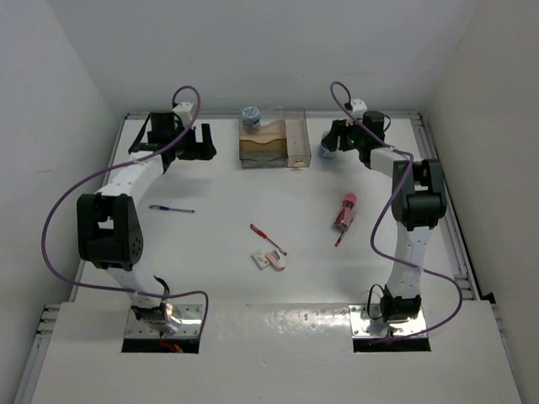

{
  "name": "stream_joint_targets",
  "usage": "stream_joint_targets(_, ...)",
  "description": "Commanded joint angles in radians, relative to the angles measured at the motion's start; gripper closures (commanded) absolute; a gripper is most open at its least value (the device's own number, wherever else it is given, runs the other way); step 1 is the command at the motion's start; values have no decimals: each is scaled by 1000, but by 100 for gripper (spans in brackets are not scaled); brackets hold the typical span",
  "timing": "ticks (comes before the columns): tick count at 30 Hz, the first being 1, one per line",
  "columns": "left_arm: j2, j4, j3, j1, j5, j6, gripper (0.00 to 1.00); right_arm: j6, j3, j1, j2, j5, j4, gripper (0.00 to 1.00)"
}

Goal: Sort the stationery into containers
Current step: Pick up the stationery from the center of the board, then place the stationery in the storage box.

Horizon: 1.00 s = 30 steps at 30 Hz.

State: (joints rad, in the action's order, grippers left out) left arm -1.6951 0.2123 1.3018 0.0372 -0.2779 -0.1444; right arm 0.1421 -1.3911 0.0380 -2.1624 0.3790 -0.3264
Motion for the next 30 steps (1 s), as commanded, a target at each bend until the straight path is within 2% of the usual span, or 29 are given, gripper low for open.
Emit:
stream_joint_targets(1,15,-45,5,-11,-15,-12,1,45,-94,11,107,9,-69,100)
stream_joint_targets(10,-14,-65,48,-25,-14,-1,1,94,-227,52,104,-92,-151,100)
stream_joint_targets(17,-34,-70,73,-34,-27,-8,0,142,-393,129,12,-140,-223,100)
stream_joint_targets(24,-55,-56,106,-37,-41,-6,0,149,-445,201,-94,-198,-353,100)
stream_joint_targets(25,-55,-56,106,-63,-41,-4,0,151,-463,213,-103,-210,-370,100)
stream_joint_targets(30,-57,-53,97,-72,-58,-15,0,136,-531,250,-178,-244,-402,100)
